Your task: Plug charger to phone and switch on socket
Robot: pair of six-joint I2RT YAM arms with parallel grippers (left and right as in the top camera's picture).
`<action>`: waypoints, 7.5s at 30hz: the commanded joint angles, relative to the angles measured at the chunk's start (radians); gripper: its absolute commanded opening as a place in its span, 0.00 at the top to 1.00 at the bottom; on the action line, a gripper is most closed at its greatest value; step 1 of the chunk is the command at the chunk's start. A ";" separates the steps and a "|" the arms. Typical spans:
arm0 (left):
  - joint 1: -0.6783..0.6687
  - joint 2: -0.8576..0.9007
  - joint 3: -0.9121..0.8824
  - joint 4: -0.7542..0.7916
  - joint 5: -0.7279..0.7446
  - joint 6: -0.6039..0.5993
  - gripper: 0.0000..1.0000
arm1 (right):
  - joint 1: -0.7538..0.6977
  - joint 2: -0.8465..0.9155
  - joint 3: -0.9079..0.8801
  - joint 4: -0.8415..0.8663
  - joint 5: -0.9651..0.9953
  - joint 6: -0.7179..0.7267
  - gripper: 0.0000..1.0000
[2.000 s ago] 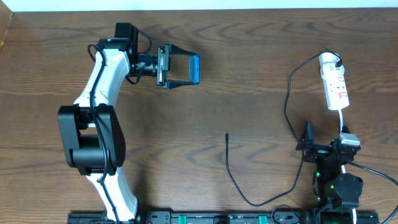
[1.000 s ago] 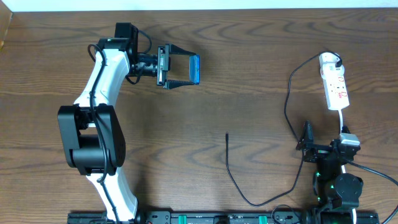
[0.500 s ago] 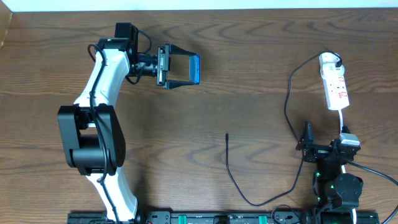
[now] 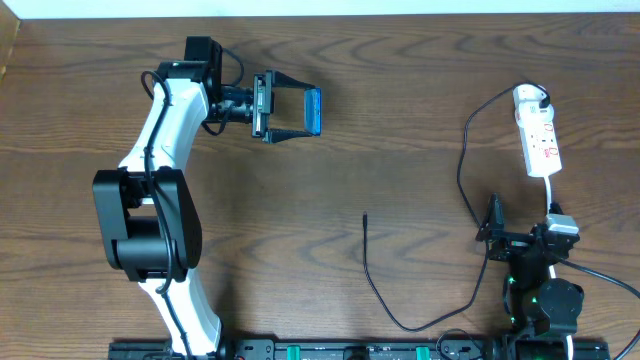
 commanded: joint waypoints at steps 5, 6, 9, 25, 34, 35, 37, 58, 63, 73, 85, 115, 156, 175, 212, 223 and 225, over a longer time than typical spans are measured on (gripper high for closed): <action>0.000 -0.030 -0.004 -0.003 0.039 0.007 0.93 | 0.008 -0.006 -0.001 -0.003 0.008 -0.007 0.01; 0.000 -0.030 -0.004 -0.003 0.039 0.007 0.93 | 0.008 -0.006 -0.001 -0.003 0.008 -0.007 0.01; 0.000 -0.030 -0.004 -0.003 0.039 0.016 0.93 | 0.008 -0.006 -0.001 -0.003 0.008 -0.007 0.01; 0.000 -0.030 -0.004 -0.002 -0.279 0.131 0.93 | 0.008 -0.006 -0.001 -0.003 0.008 -0.007 0.01; 0.000 -0.030 -0.004 -0.003 -0.489 0.225 0.93 | 0.008 -0.006 -0.001 -0.003 0.008 -0.007 0.01; 0.000 -0.030 -0.004 -0.003 -0.500 0.225 0.93 | 0.008 -0.006 -0.001 -0.003 0.008 -0.007 0.01; 0.000 -0.030 -0.004 -0.002 -0.513 0.229 0.93 | 0.008 -0.006 -0.001 -0.003 0.008 -0.007 0.01; 0.001 -0.030 -0.004 0.005 -0.512 0.280 0.93 | 0.007 -0.006 0.007 0.256 0.063 -0.079 0.01; 0.001 -0.030 -0.004 0.005 -0.512 0.281 0.93 | 0.006 0.024 0.053 0.256 0.095 -0.101 0.01; 0.001 -0.030 -0.004 0.005 -0.512 0.281 0.92 | 0.006 0.436 0.320 0.267 0.026 -0.124 0.01; 0.000 -0.030 -0.004 0.005 -0.512 0.274 0.93 | 0.006 0.992 0.749 0.252 -0.381 0.053 0.01; 0.000 -0.030 -0.004 0.004 -0.512 0.117 0.93 | 0.187 1.522 0.897 0.410 -0.602 0.622 0.01; -0.049 -0.030 -0.004 0.024 -0.587 -0.105 0.93 | 0.408 1.825 1.478 -0.426 -0.791 0.419 0.01; -0.082 -0.030 -0.004 0.036 -0.597 -0.194 0.93 | 0.516 1.825 1.477 -0.455 -0.612 0.392 0.01; -0.201 -0.030 -0.004 0.182 -0.500 -0.312 0.93 | 0.518 1.839 1.476 -0.512 -0.526 0.393 0.64; -0.201 -0.030 -0.004 0.181 -0.500 -0.312 0.93 | 0.518 1.839 1.476 -0.512 -0.526 0.393 0.99; -0.201 -0.030 -0.004 0.181 -0.500 -0.312 0.93 | 0.517 1.839 1.476 -0.511 -0.526 0.397 0.99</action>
